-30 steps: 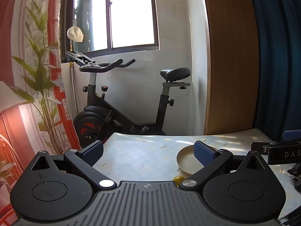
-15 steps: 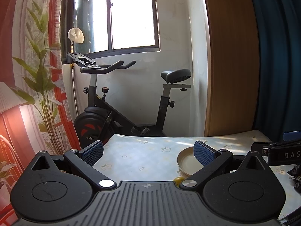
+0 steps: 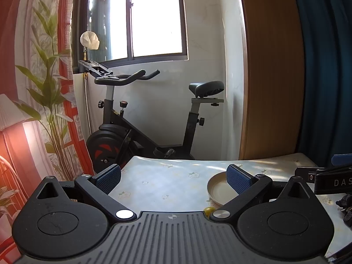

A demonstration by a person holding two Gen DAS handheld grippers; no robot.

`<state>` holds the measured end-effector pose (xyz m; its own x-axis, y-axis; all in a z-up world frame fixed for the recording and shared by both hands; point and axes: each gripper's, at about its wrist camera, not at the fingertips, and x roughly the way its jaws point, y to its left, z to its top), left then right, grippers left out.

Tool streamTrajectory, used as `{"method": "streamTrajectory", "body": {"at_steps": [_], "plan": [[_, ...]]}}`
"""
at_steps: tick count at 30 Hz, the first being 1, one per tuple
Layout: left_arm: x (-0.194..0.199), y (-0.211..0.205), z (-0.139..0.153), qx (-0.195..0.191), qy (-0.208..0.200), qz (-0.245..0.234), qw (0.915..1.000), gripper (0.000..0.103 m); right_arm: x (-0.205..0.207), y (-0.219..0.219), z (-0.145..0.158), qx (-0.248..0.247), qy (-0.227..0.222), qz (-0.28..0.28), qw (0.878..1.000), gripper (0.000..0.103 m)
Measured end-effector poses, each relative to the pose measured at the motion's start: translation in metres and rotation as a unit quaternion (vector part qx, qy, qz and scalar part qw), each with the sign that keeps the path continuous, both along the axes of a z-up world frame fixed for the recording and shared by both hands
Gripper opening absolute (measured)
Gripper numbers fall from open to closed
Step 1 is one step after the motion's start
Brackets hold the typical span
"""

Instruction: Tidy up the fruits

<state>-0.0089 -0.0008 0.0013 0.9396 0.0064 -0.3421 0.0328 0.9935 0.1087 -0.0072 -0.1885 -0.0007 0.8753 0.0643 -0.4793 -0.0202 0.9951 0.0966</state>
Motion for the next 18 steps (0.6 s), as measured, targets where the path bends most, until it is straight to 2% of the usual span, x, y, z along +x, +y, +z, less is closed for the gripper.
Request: {"method": "streamTrajectory", "body": {"at_steps": [5,9,13,18], "plan": [[0.007,0.004,-0.006,-0.013,0.005,-0.003,0.9999,0.103,0.000,0.002,-0.007,-0.012,-0.016,0.004,1.000,0.103],[0.020,0.008,-0.012,-0.017,0.000,0.014,0.9998,0.103,0.006,-0.003,-0.021,0.002,-0.035,0.020,0.999,0.103],[0.038,0.012,-0.021,-0.018,-0.002,0.032,0.9993,0.103,0.017,-0.011,-0.047,0.009,-0.079,-0.002,0.997,0.103],[0.063,0.013,-0.037,-0.027,0.011,0.042,0.9987,0.103,0.033,-0.019,-0.088,0.046,-0.078,-0.017,0.996,0.103]]}}
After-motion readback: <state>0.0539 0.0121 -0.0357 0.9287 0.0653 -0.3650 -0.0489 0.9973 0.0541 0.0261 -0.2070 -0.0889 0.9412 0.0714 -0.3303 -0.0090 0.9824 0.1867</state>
